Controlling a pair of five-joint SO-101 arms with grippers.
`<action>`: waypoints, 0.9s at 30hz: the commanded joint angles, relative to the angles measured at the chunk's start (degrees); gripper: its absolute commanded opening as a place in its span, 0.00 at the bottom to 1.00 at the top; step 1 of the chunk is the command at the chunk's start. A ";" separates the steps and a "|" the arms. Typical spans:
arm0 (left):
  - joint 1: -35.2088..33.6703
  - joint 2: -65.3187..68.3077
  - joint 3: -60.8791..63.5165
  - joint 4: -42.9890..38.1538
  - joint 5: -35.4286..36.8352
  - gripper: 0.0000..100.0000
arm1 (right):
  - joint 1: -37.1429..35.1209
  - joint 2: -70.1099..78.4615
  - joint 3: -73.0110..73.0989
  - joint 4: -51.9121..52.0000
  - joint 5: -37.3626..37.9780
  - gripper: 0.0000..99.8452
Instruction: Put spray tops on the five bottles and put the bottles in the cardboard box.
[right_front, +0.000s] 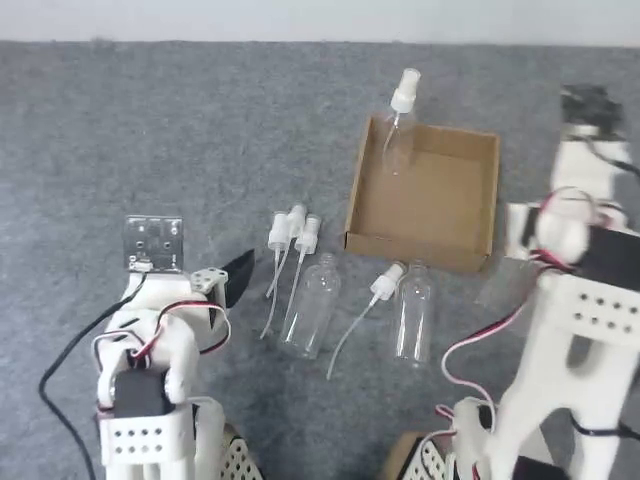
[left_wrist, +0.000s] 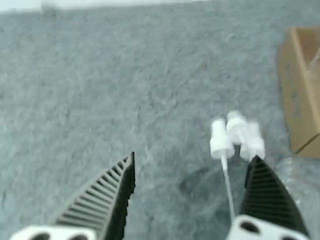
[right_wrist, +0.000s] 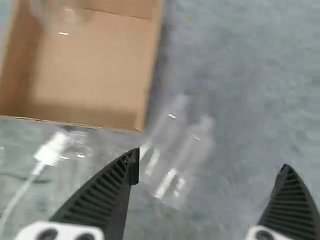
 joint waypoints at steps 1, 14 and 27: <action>-0.53 -0.70 2.95 -1.76 -0.35 0.33 | 8.48 -1.63 7.38 -4.00 3.52 0.36; -0.79 -0.79 6.73 -2.73 -0.62 0.33 | 8.84 6.90 30.86 -23.25 -3.34 0.36; -0.79 -0.79 6.81 -2.73 -0.62 0.33 | 15.52 18.42 32.44 -31.34 -2.90 0.36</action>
